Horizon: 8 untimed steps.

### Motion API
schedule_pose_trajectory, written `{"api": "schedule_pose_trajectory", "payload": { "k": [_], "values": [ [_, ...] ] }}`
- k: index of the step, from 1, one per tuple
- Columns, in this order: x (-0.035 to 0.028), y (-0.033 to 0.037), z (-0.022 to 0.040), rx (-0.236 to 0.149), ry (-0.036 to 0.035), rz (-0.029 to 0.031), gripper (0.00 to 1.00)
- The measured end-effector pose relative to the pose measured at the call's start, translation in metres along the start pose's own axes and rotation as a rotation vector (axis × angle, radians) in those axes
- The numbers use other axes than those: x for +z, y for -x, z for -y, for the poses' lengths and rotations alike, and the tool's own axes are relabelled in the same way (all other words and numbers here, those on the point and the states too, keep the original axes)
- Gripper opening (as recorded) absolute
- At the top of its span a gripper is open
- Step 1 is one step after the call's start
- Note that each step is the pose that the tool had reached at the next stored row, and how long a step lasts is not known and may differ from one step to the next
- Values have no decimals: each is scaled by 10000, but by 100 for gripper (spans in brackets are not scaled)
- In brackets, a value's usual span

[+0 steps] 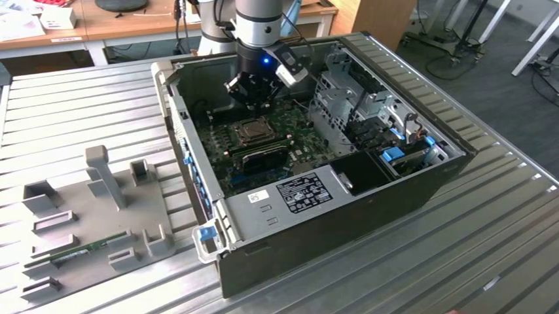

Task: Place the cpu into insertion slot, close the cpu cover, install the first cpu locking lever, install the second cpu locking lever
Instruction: 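Install the second cpu locking lever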

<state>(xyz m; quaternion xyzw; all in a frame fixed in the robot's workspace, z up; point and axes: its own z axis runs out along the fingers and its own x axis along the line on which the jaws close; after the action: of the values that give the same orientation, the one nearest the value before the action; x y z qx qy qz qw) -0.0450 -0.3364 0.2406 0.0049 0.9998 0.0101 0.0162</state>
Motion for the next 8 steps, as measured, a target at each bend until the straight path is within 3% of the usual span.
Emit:
{"api": "schedule_pose_trajectory", "payload": {
  "k": [8],
  "values": [
    [-75,3,-2,0,6,3,10]
  ]
}}
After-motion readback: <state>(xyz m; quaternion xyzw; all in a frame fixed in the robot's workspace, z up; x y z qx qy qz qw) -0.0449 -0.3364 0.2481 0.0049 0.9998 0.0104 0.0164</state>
